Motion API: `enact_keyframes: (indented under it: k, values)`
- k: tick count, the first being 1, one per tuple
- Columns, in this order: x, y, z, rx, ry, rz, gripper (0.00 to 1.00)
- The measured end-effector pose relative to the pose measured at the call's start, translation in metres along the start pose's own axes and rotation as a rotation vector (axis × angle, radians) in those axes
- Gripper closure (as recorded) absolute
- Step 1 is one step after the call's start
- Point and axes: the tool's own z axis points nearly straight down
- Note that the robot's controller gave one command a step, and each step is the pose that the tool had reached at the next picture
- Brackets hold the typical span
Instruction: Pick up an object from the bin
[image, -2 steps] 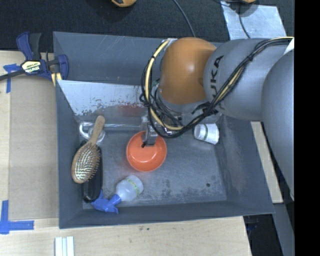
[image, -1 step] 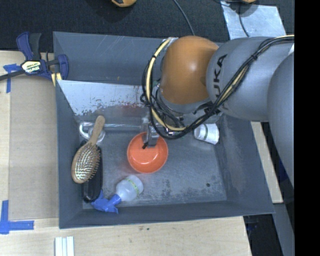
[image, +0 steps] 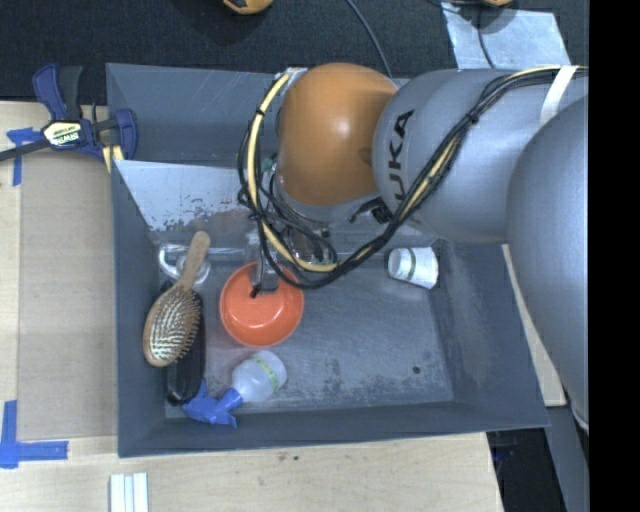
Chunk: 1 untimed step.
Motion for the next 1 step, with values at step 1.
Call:
enact_keyframes:
  k: [1]
  values:
    - [0.0014,-0.054,-0.0865,0.005,-0.018,0.079,1.0]
